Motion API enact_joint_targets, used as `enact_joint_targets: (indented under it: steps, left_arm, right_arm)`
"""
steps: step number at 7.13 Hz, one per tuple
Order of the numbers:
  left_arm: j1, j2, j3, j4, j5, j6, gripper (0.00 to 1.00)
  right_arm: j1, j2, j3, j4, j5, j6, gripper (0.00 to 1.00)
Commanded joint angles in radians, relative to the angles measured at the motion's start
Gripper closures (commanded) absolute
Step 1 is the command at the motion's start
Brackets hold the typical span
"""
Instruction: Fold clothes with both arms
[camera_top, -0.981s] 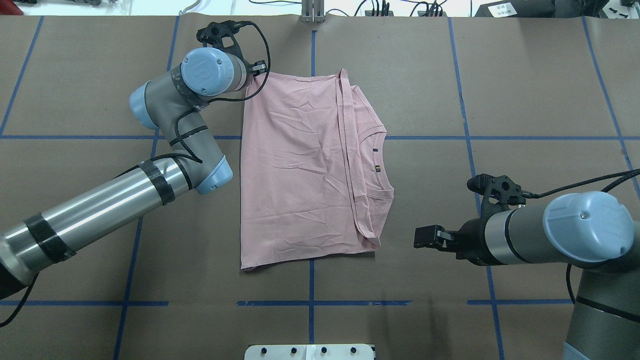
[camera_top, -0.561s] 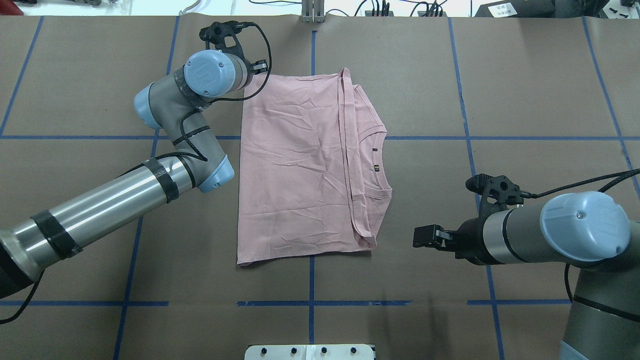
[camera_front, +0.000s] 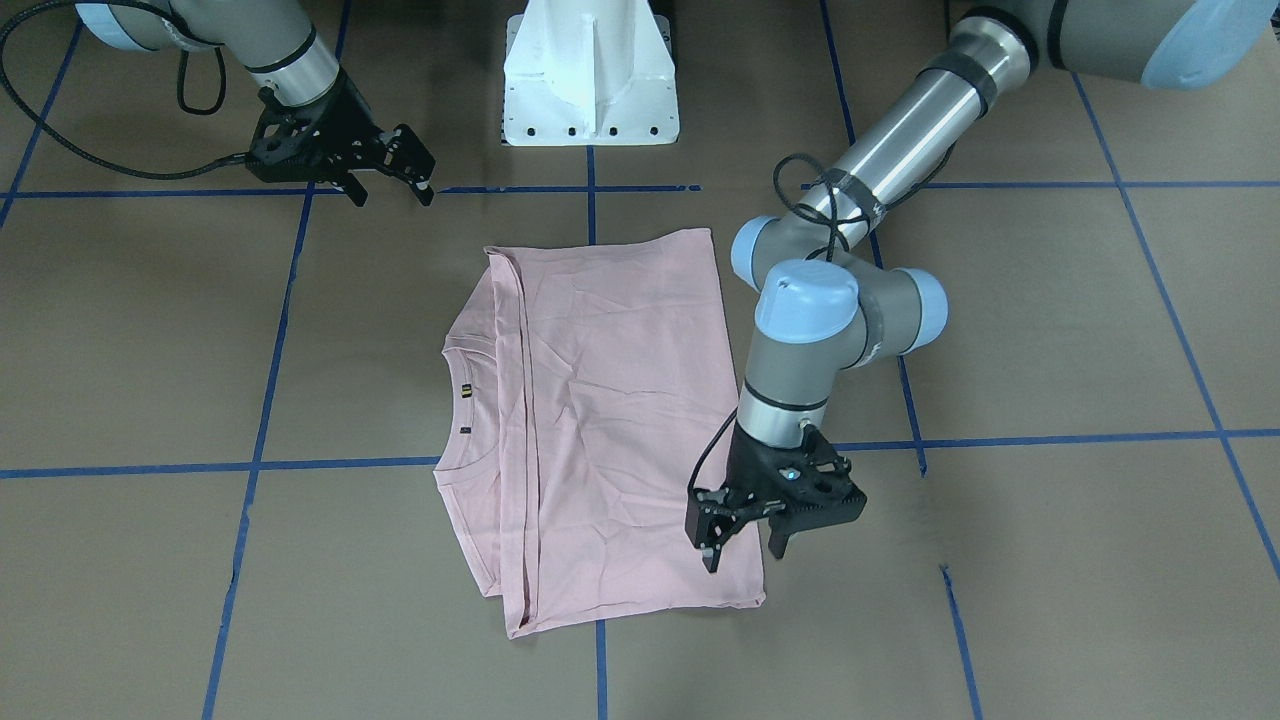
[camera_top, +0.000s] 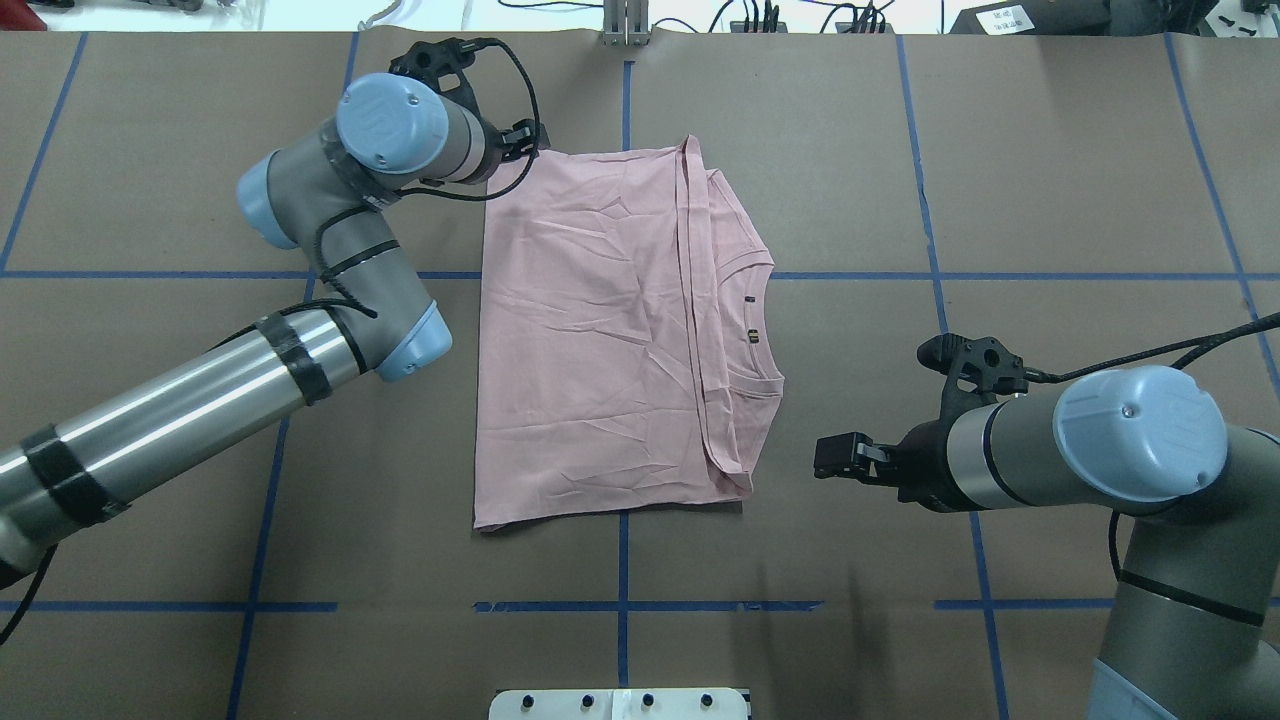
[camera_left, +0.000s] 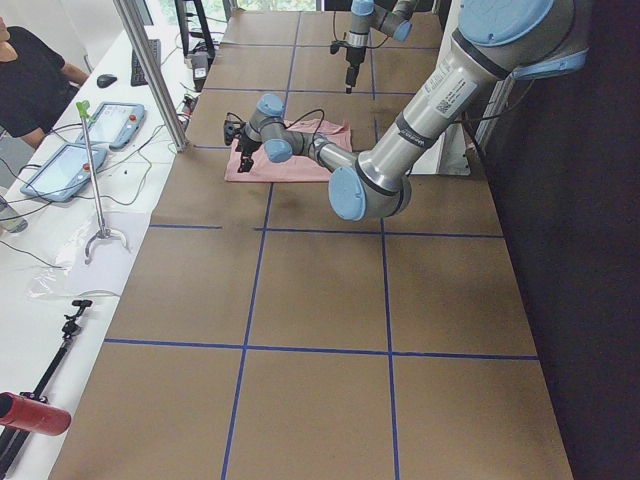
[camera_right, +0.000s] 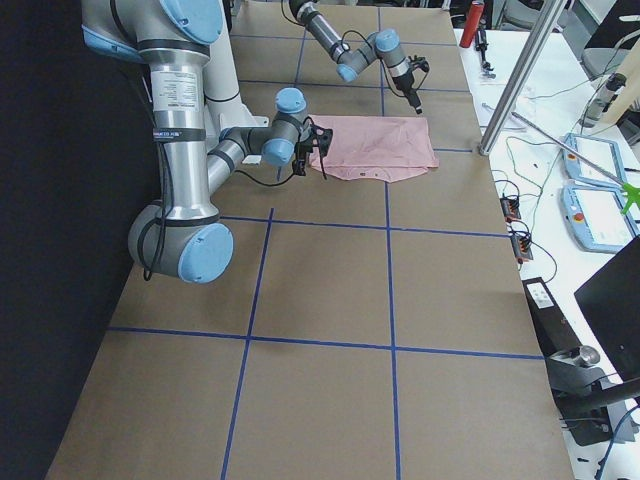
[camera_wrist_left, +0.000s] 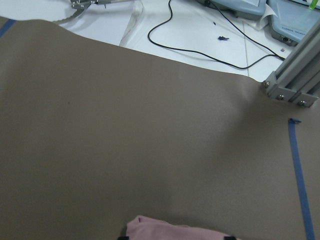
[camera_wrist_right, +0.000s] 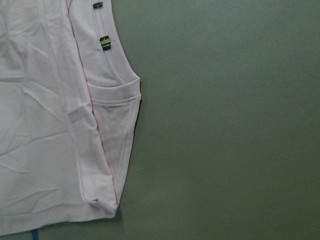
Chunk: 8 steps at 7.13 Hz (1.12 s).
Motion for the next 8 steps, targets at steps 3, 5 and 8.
enact_joint_targets:
  steps: [3,5,8]
  left_arm:
    - [0.194,0.261,-0.499,0.328,-0.045,-0.469,0.0]
    - [0.339,0.264,-0.579,0.496,0.028,-0.637,0.0]
    - [0.425,0.309,-0.605,0.524,0.029,-0.728,0.0]
  right_arm:
    - [0.003,0.003,-0.001,-0.001,0.001,0.0,0.0]
    - [0.004,0.003,-0.001,0.001,0.001,0.0,0.0]
    - [0.007,0.003,0.001,0.001,0.0,0.0,0.0]
